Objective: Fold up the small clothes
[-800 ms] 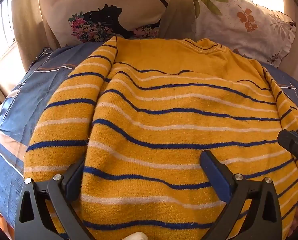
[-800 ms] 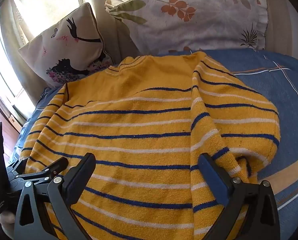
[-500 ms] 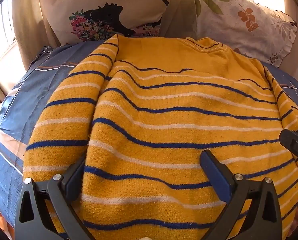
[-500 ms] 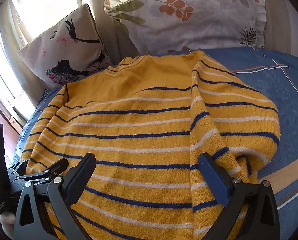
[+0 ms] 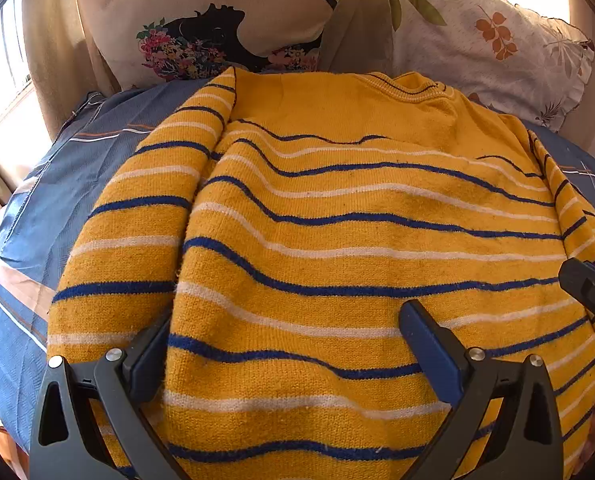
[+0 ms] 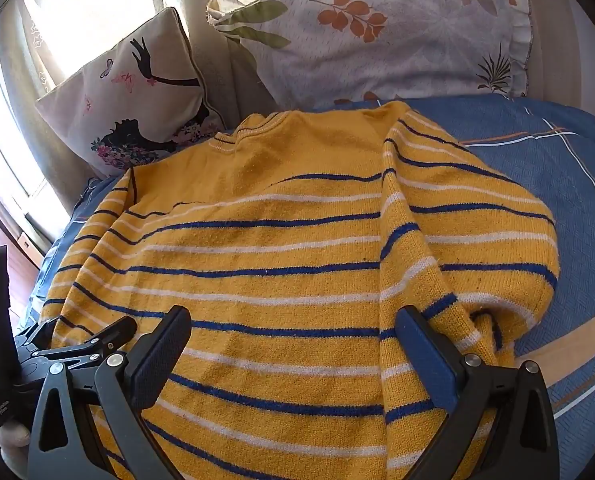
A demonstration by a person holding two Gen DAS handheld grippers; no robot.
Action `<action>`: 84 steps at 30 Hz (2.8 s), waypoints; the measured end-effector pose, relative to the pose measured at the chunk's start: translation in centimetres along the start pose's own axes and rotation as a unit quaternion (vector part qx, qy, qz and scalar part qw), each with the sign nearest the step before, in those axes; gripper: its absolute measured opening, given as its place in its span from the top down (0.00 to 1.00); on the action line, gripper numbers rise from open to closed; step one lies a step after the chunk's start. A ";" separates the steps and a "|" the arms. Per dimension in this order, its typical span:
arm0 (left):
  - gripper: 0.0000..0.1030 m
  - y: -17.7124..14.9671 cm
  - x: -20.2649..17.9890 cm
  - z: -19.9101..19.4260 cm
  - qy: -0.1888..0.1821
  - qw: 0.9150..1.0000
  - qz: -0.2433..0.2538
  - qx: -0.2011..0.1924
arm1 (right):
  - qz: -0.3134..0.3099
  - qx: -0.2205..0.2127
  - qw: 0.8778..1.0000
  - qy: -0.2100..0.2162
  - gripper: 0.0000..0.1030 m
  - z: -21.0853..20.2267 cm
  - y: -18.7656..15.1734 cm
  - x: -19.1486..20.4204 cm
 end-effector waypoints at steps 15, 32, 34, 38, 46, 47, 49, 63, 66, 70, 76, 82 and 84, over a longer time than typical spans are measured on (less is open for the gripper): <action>0.00 0.1 0.0 -0.1 0.000 1.000 0.000 0.001 | 0.000 0.001 1.000 -0.002 0.00 0.0 0.0 0.0; 0.00 0.2 0.1 -0.2 0.001 1.000 0.000 0.000 | 0.005 -0.005 1.000 0.010 0.00 -0.3 -0.1 -0.1; 0.00 0.2 0.1 -0.1 0.003 1.000 0.001 0.001 | 0.006 -0.005 1.000 0.012 0.00 -0.4 -0.2 -0.1; 0.00 0.3 0.2 -0.2 0.004 1.000 0.001 0.001 | 0.017 -0.024 0.999 0.028 0.00 -1.5 0.1 -0.5; 0.00 0.3 0.1 -0.1 0.005 1.000 0.001 0.001 | 0.089 -0.128 0.965 -0.210 0.00 -11.1 0.6 -12.1; 0.00 0.3 0.1 -0.1 0.005 1.000 0.001 0.001 | 0.114 -0.138 0.957 -0.227 0.00 -12.7 0.3 -14.2; 0.00 0.3 0.1 -0.1 0.005 1.000 0.001 0.001 | 0.153 -0.155 0.952 -0.215 0.00 -15.1 -0.8 -17.6; 0.00 0.3 0.1 -0.1 0.005 1.000 0.001 0.001 | 0.111 0.003 0.994 -0.003 0.19 -10.0 -8.8 -14.1; 0.00 0.3 0.1 -0.1 0.005 1.000 0.001 0.001 | 0.068 0.011 0.997 -0.032 0.31 -8.8 -9.1 -12.5; 0.00 0.3 0.1 -0.1 0.005 1.000 0.001 0.001 | 0.006 0.019 0.998 -0.051 0.73 -8.8 -9.4 -10.3; 0.00 0.3 0.1 -0.1 0.005 1.000 0.001 0.001 | -0.034 0.013 0.989 -0.144 0.86 -10.7 -8.7 -11.2; 0.00 0.3 0.1 -0.1 0.005 1.000 0.001 0.001 | 0.014 -0.053 0.991 -0.121 0.46 -13.5 -5.6 -13.0; 0.00 0.3 0.1 -0.1 0.004 1.000 0.001 0.000 | 0.012 -0.039 0.997 -0.069 0.46 -12.2 -4.9 -12.4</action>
Point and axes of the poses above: each gripper's, at about its wrist camera, not at the fingertips, and z roughly the way its jaws point, x to its left, y to its top, the point moved 10 cm from there along z, roughly the way its jaws point, and after that the axes turned 13 degrees about x, right-handed, at the moved point
